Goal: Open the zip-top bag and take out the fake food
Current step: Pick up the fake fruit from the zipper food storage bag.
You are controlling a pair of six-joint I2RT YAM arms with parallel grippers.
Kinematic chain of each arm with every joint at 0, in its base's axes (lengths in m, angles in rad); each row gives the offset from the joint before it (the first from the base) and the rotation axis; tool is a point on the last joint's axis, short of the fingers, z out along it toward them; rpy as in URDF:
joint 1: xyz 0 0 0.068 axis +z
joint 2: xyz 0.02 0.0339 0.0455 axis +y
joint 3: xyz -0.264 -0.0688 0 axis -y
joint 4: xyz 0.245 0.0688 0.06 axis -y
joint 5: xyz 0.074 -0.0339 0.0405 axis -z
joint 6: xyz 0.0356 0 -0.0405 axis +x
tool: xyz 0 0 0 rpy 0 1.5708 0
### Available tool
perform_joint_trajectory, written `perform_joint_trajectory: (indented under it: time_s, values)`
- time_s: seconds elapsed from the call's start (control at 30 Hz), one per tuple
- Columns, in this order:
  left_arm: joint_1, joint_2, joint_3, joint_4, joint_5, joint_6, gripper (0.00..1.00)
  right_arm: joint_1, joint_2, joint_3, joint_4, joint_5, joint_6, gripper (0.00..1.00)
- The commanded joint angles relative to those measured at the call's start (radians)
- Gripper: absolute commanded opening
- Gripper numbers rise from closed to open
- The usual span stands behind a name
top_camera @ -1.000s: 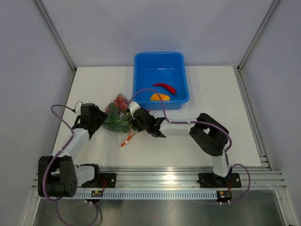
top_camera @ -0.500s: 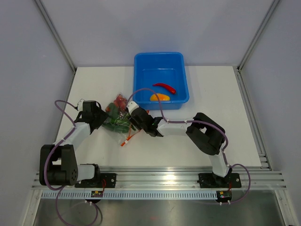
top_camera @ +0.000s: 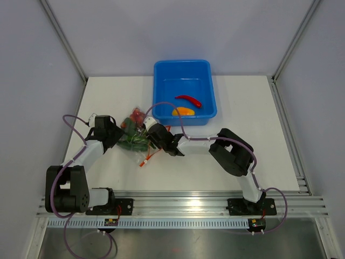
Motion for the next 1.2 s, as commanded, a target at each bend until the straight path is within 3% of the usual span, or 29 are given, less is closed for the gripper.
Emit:
perform_joint_trajectory:
  time_s: [0.0,0.37,0.47,0.5,0.7,0.93,1.17]
  values:
    - [0.005,-0.013,0.032,0.021,-0.006,0.017,0.54,0.011,0.016,0.046,-0.009,0.043,0.006,0.39]
    - [0.005,-0.013,0.032,0.020,-0.006,0.021,0.54,0.007,0.053,0.079,-0.036,0.107,0.009,0.29]
    - [0.005,-0.013,0.034,0.016,-0.010,0.021,0.54,0.007,0.043,0.072,-0.030,0.116,0.007,0.20]
    - [0.003,-0.013,0.035,0.018,-0.010,0.021,0.54,0.007,0.037,0.066,-0.027,0.118,0.007,0.13]
    - [0.005,-0.016,0.035,0.010,-0.018,0.021,0.54,0.012,-0.021,0.029,-0.002,0.107,0.006,0.00]
    - [0.003,-0.022,0.032,-0.002,-0.050,0.007,0.54,0.073,-0.098,0.009,-0.019,0.101,-0.008,0.00]
    - [0.003,-0.022,0.031,-0.022,-0.088,-0.025,0.53,0.092,-0.141,0.075,-0.221,0.029,0.056,0.00]
